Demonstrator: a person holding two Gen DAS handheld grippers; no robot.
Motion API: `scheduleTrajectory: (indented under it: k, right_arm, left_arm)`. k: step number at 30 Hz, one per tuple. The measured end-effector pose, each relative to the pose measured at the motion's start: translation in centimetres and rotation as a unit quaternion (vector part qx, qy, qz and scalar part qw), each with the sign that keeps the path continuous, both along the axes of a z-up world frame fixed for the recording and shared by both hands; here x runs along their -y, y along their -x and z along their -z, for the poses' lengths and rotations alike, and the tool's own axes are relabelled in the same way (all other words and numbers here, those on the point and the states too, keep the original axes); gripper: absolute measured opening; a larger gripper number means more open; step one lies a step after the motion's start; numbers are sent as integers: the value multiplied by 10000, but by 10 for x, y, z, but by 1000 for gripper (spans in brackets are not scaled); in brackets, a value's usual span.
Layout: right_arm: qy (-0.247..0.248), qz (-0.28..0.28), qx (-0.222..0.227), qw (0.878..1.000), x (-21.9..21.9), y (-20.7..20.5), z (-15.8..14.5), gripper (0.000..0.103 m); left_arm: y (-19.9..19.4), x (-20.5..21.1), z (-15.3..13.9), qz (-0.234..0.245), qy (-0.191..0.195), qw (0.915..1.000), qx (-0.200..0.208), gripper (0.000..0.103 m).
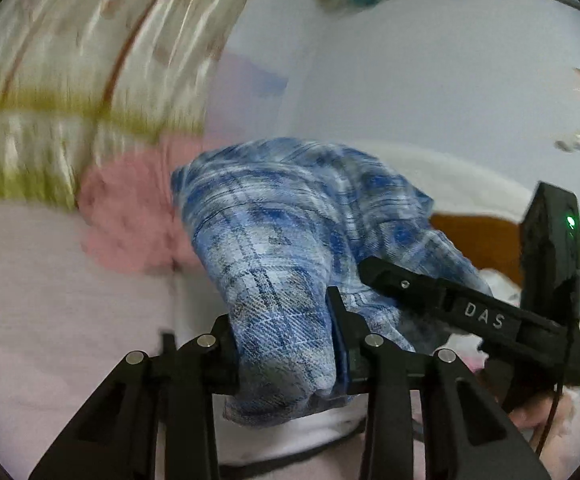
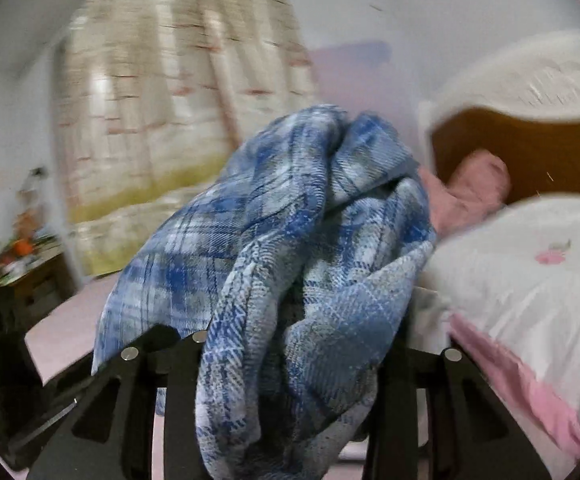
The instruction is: Fold large clothes
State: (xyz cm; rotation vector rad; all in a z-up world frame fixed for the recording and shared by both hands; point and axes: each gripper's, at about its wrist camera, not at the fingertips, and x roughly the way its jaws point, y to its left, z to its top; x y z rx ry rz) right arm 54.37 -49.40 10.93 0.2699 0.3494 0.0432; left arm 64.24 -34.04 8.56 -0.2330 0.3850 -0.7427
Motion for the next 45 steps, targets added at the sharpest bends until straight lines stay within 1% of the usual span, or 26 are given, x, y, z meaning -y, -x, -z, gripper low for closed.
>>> scheduleTrajectory:
  k: [1, 2, 3, 4, 5, 6, 7, 8, 9, 10, 11, 12, 13, 16, 18, 20, 22, 25, 27, 29, 31, 33, 36, 39, 43, 45]
  right_arm:
    - [-78, 198, -198, 9996, 10, -19, 18, 41]
    - [-119, 358, -449, 9983, 20, -36, 44, 44]
    - [-116, 455, -735, 9962, 28, -51, 76, 48]
    - [-117, 525, -650, 9964, 34, -53, 114, 61]
    - [-367, 516, -206, 9978, 42, -46, 140, 71]
    - [-636, 361, -152, 9972, 50, -50, 150, 73]
    - [-740, 223, -473, 9959, 54, -61, 137, 71]
    - [-682, 292, -617, 9953, 54, -63, 121, 66]
    - [-483, 469, -506, 9964, 48, -58, 109, 65]
    - [-252, 636, -341, 9971, 42, -53, 102, 68]
    - [5, 789, -228, 9966, 35, -47, 97, 78]
    - [181, 906, -233, 9955, 29, -44, 93, 84]
    - [268, 1011, -250, 9942, 27, -37, 92, 92]
    - [351, 1453, -83, 9887, 27, -13, 74, 101]
    - [259, 1592, 223, 9867, 31, 19, 48, 102]
    - [221, 1611, 514, 9854, 36, 52, 26, 103]
    - [208, 1426, 636, 9875, 27, 79, 2, 103]
    - [331, 1034, 823, 9907, -5, 132, -21, 103]
    - [620, 871, 847, 9907, -33, 165, -31, 103]
    - [989, 820, 724, 9891, -63, 193, -41, 103]
    - [932, 856, 880, 9880, -80, 236, -49, 103]
    - [824, 596, 951, 9903, -92, 277, -58, 103]
    - [673, 407, 1156, 9902, -108, 332, -83, 103]
    - [785, 267, 1367, 9871, -130, 378, -116, 103]
    - [966, 200, 1637, 9816, -157, 420, -155, 103]
    - [1032, 232, 1703, 9797, -168, 438, -166, 103]
  left_arm:
    - [-19, 14, 23, -29, -119, 9996, -269, 38]
    - [-33, 24, 53, -150, -268, 9982, -513, 43]
    - [-35, 27, 78, -255, -194, 9977, -603, 45]
    - [-31, 26, 91, -298, -43, 9983, -501, 46]
    - [-22, 25, 102, -377, 56, 9991, -194, 47]
    - [-24, 35, 94, -483, -267, 9984, -78, 48]
    - [-24, 41, 80, -506, -547, 9972, 31, 48]
    - [-22, 40, 67, -492, -548, 9972, 126, 49]
    - [-20, 35, 63, -504, -344, 9980, 133, 56]
    - [-18, 28, 62, -521, -101, 9986, 34, 65]
    - [-15, 23, 64, -621, -57, 9980, -50, 85]
    - [-11, 18, 63, -767, -103, 9970, -17, 89]
    - [0, 15, 58, -939, -259, 9951, 195, 89]
    - [45, 3, 26, -1051, -641, 9870, 1032, 90]
    - [88, -15, -2, -1259, -720, 9746, 1706, 93]
    - [130, -38, -24, -1471, -639, 9662, 2017, 103]
    - [169, -64, -41, -1502, -480, 9653, 2080, 103]
    - [218, -100, -56, -1720, -526, 9613, 2085, 103]
    - [257, -125, -63, -1910, -584, 9590, 2012, 103]
    - [289, -150, -74, -2035, -474, 9583, 1950, 103]
    - [325, -175, -92, -2163, -333, 9570, 1903, 103]
    - [364, -200, -120, -2065, -281, 9581, 1966, 103]
    - [419, -223, -156, -2213, -485, 9492, 2183, 103]
    - [468, -239, -183, -2297, -581, 9425, 2357, 103]
    - [523, -248, -201, -2436, -821, 9287, 2673, 103]
    - [541, -255, -202, -2427, -780, 9301, 2644, 103]
